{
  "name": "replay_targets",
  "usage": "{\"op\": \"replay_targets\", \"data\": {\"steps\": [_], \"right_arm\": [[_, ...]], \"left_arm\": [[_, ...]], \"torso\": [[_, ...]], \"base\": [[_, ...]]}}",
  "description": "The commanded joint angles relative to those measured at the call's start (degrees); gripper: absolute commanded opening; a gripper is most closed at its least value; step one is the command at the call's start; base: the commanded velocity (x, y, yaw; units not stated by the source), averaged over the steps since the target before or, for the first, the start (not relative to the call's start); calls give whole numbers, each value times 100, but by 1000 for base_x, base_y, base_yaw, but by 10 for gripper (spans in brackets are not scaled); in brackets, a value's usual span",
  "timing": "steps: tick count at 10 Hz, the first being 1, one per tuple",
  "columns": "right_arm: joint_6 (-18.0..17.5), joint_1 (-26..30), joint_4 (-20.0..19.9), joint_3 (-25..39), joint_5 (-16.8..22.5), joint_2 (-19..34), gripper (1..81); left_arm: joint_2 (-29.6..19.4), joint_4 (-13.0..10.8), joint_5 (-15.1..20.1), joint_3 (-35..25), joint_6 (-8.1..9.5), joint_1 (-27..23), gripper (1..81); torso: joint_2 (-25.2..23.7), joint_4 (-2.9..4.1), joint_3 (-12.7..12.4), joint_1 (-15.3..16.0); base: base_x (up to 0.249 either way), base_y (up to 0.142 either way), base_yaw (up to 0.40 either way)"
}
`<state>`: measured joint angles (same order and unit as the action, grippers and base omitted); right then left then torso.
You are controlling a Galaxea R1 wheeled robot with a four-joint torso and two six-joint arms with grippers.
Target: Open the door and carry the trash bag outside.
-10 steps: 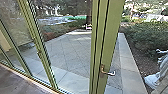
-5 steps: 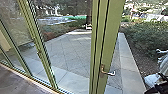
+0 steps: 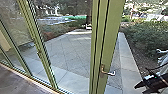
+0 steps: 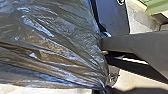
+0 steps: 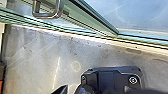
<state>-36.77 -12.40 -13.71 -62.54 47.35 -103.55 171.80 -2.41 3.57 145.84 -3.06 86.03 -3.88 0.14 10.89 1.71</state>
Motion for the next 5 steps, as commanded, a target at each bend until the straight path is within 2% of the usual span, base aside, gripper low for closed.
{"op": "replay_targets", "data": {"steps": [1,5], "right_arm": [[-173,681,-105,-117,-164,-248,811],[-331,716,-122,-547,-348,-774,811]], "left_arm": [[56,39,407,-55,-19,-161,10],[39,39,407,-55,-10,-161,10]], "torso": [[0,0,0,0],[0,0,0,5]], "base": [[0,0,0],[0,0,0]]}}
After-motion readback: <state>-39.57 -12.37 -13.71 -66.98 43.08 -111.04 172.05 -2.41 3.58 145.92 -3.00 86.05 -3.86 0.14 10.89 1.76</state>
